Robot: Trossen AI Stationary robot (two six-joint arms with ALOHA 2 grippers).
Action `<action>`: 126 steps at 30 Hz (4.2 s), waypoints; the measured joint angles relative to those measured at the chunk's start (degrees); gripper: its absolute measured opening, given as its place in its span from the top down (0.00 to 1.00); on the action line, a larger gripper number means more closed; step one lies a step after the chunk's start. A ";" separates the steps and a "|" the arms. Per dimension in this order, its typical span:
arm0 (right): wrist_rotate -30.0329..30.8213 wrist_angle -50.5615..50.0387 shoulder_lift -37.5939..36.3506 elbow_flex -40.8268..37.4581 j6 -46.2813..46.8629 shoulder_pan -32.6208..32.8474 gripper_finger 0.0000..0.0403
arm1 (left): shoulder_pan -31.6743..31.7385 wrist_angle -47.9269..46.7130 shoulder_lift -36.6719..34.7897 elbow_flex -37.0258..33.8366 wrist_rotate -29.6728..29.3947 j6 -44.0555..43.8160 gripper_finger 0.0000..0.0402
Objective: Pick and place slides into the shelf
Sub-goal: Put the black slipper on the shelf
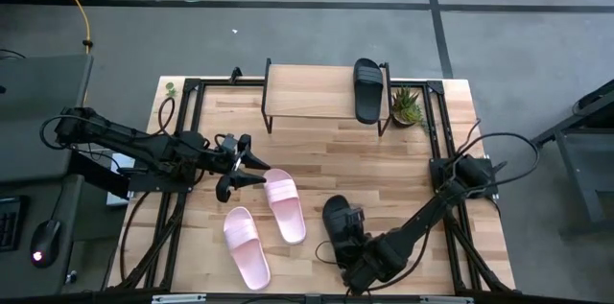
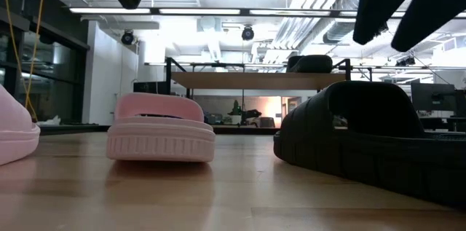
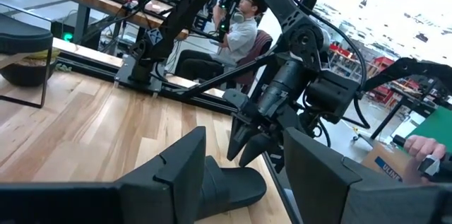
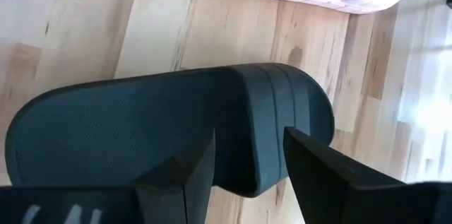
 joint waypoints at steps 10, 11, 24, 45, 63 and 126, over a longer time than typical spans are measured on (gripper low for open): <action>0.73 -2.02 2.67 -0.09 -0.57 0.54 0.60 | 0.00 0.04 0.00 0.00 0.00 -0.20 0.56; 1.09 -2.00 2.86 -0.09 -1.05 0.50 0.60 | 0.02 0.01 0.00 0.00 0.00 -0.20 0.56; 3.88 -2.37 3.22 -0.09 -1.62 -0.22 0.60 | 0.01 0.02 0.00 0.00 0.00 -0.22 0.56; 7.45 0.05 3.18 -6.67 0.76 -2.51 0.60 | 0.00 0.07 0.00 0.00 -0.02 -0.24 0.56; 6.80 2.52 3.18 -6.67 0.36 -3.14 0.73 | 0.02 0.07 0.00 0.00 -0.02 -0.24 0.56; 12.19 -6.44 -2.90 -6.60 2.40 -9.92 1.00 | 0.07 1.27 -1.06 0.04 -8.90 6.97 0.56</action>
